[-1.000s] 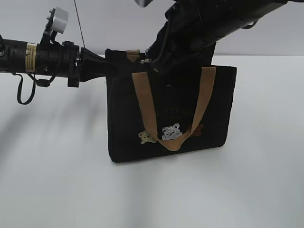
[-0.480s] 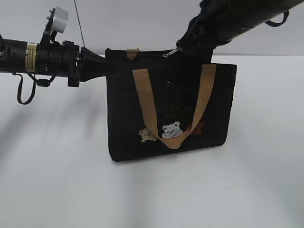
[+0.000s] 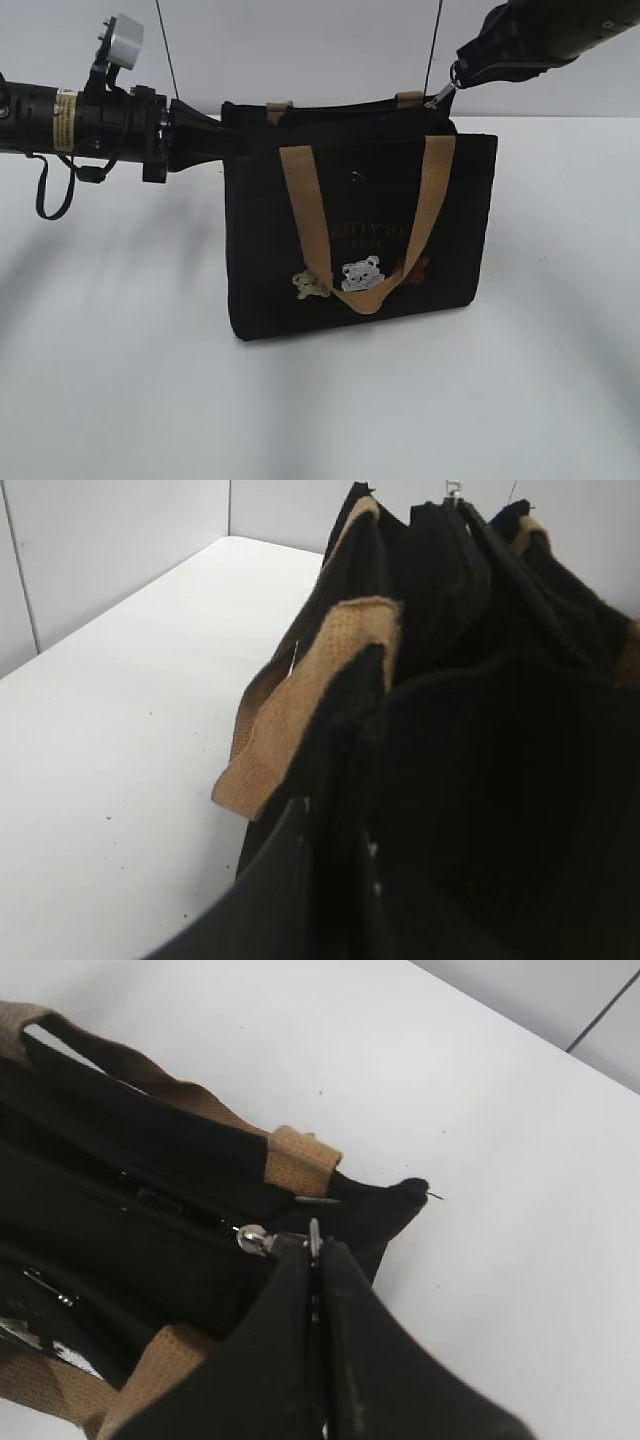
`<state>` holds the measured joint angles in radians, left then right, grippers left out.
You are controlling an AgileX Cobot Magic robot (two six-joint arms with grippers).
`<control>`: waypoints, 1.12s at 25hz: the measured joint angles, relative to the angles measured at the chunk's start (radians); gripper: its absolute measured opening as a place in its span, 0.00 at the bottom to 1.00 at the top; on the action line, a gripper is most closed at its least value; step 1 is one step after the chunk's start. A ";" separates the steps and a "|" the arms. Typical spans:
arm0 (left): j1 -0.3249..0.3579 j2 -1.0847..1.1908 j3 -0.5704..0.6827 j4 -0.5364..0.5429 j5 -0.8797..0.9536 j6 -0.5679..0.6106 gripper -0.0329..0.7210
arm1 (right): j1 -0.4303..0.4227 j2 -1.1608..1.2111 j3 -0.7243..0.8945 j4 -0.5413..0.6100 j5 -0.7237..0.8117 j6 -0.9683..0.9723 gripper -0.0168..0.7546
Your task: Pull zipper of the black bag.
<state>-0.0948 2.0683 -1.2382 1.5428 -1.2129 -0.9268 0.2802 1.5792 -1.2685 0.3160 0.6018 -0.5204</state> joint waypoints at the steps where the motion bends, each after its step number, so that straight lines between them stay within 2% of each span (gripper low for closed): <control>1: 0.000 0.000 0.000 0.000 0.000 0.000 0.09 | -0.006 -0.001 0.000 0.000 0.000 0.001 0.00; 14: 0.000 0.000 0.000 -0.001 0.000 0.000 0.09 | -0.013 -0.001 0.000 0.015 0.020 0.021 0.02; 17: 0.000 0.000 0.000 -0.001 0.000 0.000 0.10 | -0.013 -0.001 0.000 0.016 0.029 0.021 0.11; 19: 0.000 0.000 0.000 -0.001 0.000 0.000 0.12 | -0.013 -0.002 0.000 0.016 0.029 0.022 0.22; 23: 0.000 0.000 0.000 -0.008 0.000 -0.001 0.26 | -0.013 -0.002 0.000 0.017 0.029 0.022 0.42; 26: 0.002 -0.003 0.000 -0.010 0.000 -0.015 0.38 | -0.013 -0.002 0.000 0.017 0.030 0.022 0.47; 28: 0.002 -0.018 0.000 0.001 0.001 -0.039 0.42 | -0.013 -0.004 0.000 0.017 0.034 0.022 0.48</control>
<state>-0.0930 2.0507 -1.2382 1.5433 -1.2117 -0.9659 0.2670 1.5752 -1.2685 0.3325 0.6360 -0.4987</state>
